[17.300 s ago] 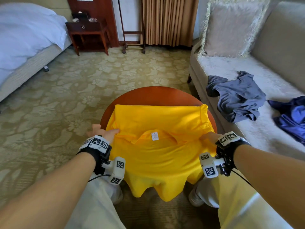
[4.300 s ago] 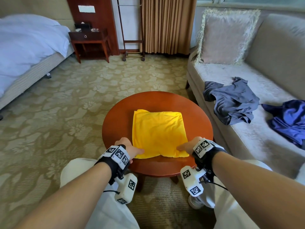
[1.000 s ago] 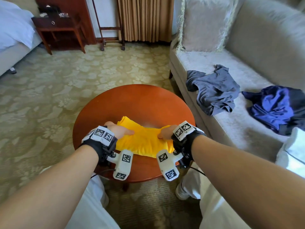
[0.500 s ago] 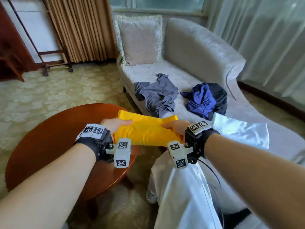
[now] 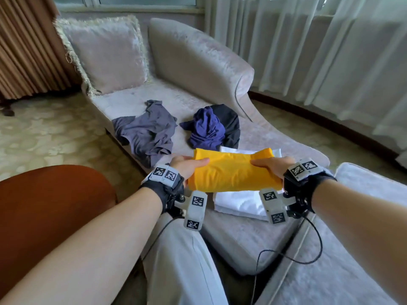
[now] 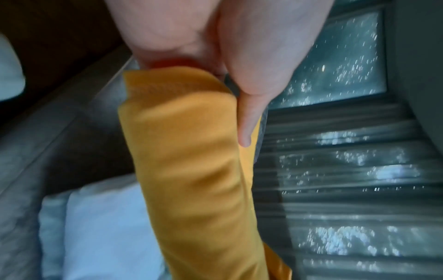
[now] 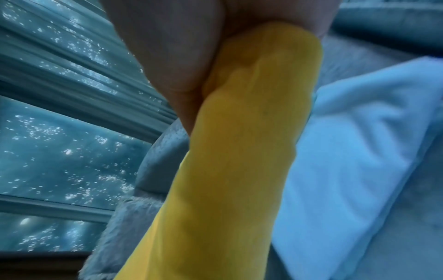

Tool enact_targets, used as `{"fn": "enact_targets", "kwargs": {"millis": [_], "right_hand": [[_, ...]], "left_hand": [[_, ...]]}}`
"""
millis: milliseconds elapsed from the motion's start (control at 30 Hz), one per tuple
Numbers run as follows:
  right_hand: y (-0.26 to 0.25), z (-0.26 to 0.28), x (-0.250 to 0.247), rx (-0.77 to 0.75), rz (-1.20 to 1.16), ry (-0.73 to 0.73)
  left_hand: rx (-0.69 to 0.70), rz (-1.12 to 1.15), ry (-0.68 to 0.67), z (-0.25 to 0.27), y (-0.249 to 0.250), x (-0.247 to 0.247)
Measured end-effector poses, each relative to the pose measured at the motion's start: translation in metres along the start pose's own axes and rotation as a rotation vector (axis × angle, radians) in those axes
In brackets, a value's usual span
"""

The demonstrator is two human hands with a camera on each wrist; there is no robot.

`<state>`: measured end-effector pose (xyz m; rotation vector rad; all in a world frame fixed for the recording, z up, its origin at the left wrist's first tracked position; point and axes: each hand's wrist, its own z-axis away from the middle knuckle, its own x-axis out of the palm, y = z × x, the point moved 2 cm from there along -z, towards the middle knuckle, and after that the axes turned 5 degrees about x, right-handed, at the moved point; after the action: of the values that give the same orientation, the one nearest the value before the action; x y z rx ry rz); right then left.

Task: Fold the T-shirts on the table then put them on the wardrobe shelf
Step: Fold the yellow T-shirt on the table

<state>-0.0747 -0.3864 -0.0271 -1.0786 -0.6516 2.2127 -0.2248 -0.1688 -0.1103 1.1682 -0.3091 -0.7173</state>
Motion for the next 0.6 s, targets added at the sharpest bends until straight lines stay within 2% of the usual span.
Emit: {"fn": "enact_targets", "kwargs": {"millis": [100, 233, 433, 533, 600], "right_hand": [[0.023, -0.019, -0.025, 0.039, 0.028, 0.024], [0.046, -0.047, -0.032, 0.103, 0.01, 0.034], [0.073, -0.091, -0.016, 0.102, 0.016, 0.058], [0.083, -0.106, -0.011, 0.109, 0.052, 0.072], [0.086, -0.111, -0.008, 0.099, 0.059, 0.107]], "left_hand": [[-0.006, -0.02, -0.027, -0.024, -0.03, 0.046], [0.026, -0.09, 0.012, 0.006, -0.009, 0.081], [0.116, -0.269, 0.069, -0.016, -0.02, 0.101], [0.141, -0.325, 0.065, -0.023, -0.03, 0.112], [0.174, -0.458, 0.033, -0.024, -0.033, 0.116]]}}
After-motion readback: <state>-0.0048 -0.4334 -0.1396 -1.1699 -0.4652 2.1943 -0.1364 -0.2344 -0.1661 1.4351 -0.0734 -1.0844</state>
